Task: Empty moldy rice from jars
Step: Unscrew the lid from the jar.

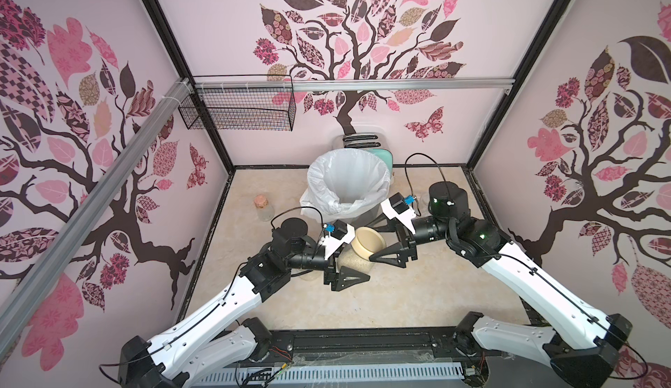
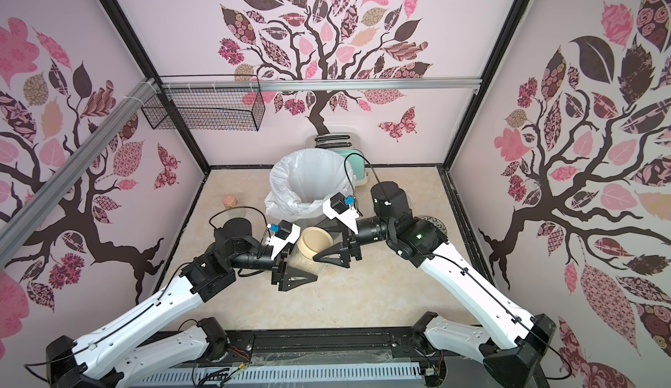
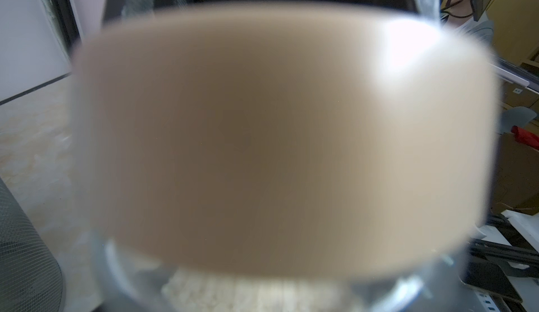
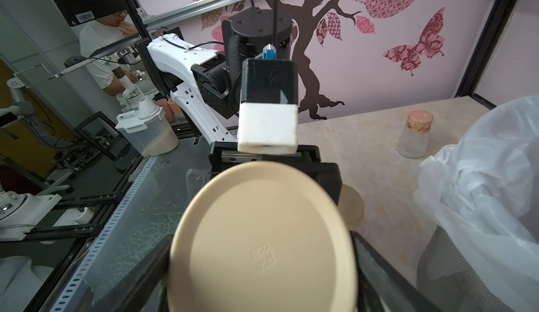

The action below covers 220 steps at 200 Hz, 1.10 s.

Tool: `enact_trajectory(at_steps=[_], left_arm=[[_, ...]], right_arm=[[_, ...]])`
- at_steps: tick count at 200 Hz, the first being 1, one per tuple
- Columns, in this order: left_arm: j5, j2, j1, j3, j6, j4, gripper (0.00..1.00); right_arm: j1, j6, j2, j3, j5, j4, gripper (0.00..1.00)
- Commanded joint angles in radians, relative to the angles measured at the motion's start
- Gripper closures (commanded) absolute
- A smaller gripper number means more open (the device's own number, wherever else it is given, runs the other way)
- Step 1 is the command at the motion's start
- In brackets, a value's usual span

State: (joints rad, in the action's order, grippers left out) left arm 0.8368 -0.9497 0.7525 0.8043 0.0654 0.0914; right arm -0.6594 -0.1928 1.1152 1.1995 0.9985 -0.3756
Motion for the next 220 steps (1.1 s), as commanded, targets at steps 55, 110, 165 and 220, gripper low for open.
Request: enact_trajectory(at_steps=[55, 110, 165, 220], left_arm=[[-0.036, 0.036, -0.006, 0.051, 0.011, -0.137, 0.37], [-0.095, 0.040, -0.008, 0.030, -0.011, -0.133, 0.36], [-0.172, 0.045, -0.010, 0.015, -0.046, -0.116, 0.35], [-0.241, 0.035, -0.009, 0.001, -0.080, -0.119, 0.36]], right_arm=[[0.006, -0.027, -0.001, -0.011, -0.009, -0.062, 0.01], [0.006, 0.038, -0.078, -0.018, -0.183, -0.101, 0.01], [0.004, 0.242, -0.124, 0.016, -0.335, -0.129, 0.00], [-0.037, 0.476, -0.121, 0.085, -0.595, -0.185, 0.01]])
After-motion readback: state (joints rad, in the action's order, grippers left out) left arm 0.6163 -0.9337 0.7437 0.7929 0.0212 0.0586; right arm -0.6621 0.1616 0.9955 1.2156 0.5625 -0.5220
